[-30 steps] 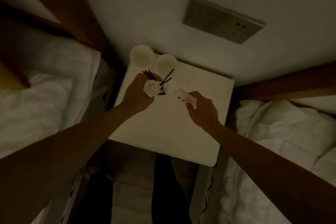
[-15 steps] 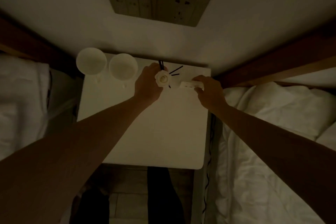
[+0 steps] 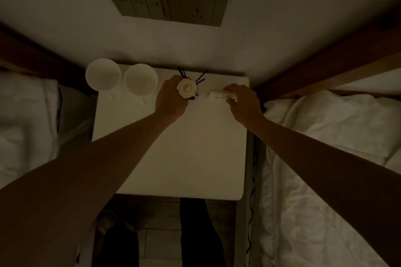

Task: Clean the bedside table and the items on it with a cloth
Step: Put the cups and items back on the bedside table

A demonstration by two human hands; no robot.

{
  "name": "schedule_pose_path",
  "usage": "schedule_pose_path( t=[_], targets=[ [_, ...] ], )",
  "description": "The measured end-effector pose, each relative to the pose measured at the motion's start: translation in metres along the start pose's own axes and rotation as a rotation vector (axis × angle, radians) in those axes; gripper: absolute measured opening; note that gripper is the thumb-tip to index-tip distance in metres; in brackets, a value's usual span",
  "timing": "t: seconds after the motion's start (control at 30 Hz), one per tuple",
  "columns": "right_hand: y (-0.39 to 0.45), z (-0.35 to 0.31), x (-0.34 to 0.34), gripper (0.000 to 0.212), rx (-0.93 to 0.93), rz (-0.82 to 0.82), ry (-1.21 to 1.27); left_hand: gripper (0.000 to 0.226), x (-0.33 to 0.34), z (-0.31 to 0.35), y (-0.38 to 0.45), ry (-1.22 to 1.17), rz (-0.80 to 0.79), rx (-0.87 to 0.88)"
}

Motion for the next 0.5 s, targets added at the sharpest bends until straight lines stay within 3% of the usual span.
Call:
schedule_pose_path(
  t=[0.2, 0.4, 0.5],
  targets=[
    [-0.001, 0.0, 0.003, 0.039, 0.0, -0.001, -0.019, 0.052, -0.005, -0.003, -0.006, -0.005, -0.051, -0.028],
    [-0.017, 0.0, -0.009, 0.071, -0.013, -0.039, -0.106, 0.084, -0.016, -0.001, -0.032, 0.173, -0.257, -0.041],
    [-0.031, -0.01, -0.036, 0.073, -0.024, 0.027, -0.165, 0.085, -0.035, 0.014, -0.054, 0.164, -0.239, -0.049]
  ],
)
Point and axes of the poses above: each hand's wrist, its own y-axis towards the middle knuckle, its own x-axis out of the palm, z = x × y, the point moved 6 cm from there along y, towards the middle knuckle, and after that the axes turned 14 degrees about -y, right-handed, at the moved point
